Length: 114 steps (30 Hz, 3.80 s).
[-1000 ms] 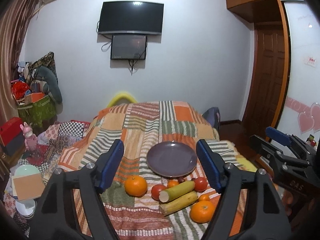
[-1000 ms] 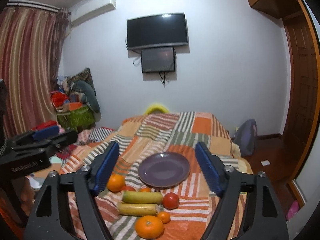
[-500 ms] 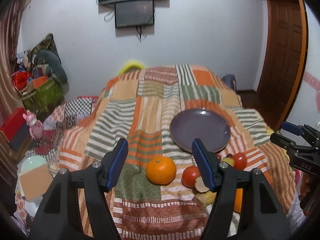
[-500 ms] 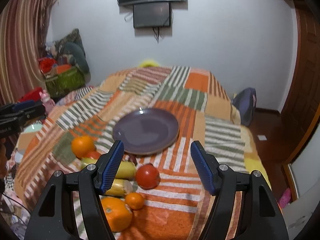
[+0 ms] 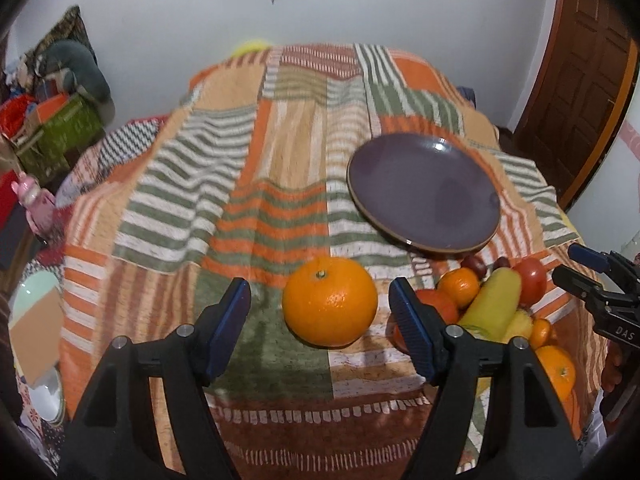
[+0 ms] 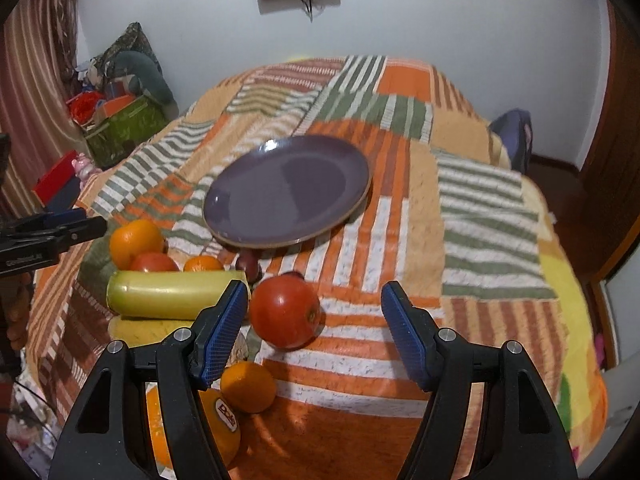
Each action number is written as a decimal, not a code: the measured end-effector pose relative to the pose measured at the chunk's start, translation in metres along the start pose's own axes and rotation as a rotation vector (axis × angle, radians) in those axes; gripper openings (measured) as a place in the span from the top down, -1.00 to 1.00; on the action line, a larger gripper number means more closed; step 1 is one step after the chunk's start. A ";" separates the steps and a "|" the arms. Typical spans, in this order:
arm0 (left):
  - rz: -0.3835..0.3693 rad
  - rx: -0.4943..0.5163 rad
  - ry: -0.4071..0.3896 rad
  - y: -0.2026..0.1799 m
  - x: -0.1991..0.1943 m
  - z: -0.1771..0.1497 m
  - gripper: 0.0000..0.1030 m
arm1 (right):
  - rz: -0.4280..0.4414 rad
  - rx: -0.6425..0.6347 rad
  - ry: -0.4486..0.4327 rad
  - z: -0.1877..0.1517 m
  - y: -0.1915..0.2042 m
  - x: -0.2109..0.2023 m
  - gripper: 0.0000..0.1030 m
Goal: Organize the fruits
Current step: 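Grasp the large orange with the left tool while the right tool grasps the red tomato, then carry the orange and tomato onto the purple plate and open both tools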
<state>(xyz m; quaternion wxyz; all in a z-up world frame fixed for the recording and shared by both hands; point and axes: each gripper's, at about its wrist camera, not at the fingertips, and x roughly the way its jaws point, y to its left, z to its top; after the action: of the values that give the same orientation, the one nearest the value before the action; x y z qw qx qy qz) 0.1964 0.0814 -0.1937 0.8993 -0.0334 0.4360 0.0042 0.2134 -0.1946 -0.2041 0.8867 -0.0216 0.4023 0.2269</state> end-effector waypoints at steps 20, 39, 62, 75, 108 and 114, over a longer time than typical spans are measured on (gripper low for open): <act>-0.036 -0.039 0.114 0.002 0.052 -0.003 -0.50 | 0.112 0.014 0.097 -0.006 0.001 0.037 0.08; -0.074 -0.066 0.112 0.002 0.046 -0.002 -0.35 | 0.061 0.035 0.032 0.005 -0.007 0.021 0.14; -0.094 0.017 -0.087 -0.032 0.000 0.066 -0.35 | 0.026 -0.080 -0.194 0.078 0.013 0.005 0.14; -0.104 0.027 -0.101 -0.043 0.033 0.107 -0.35 | -0.017 -0.122 -0.239 0.112 0.014 0.033 0.14; -0.091 0.077 0.089 -0.060 0.153 0.130 -0.35 | -0.007 -0.131 0.054 0.125 -0.010 0.142 0.13; -0.101 0.069 0.122 -0.060 0.157 0.127 -0.40 | 0.004 -0.129 0.082 0.125 -0.010 0.145 0.13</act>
<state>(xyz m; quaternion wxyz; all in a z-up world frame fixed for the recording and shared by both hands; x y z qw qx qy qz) 0.3957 0.0258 -0.2345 0.8708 -0.0244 0.4876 -0.0585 0.3887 -0.1202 -0.2256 0.8658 -0.0870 0.4230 0.2530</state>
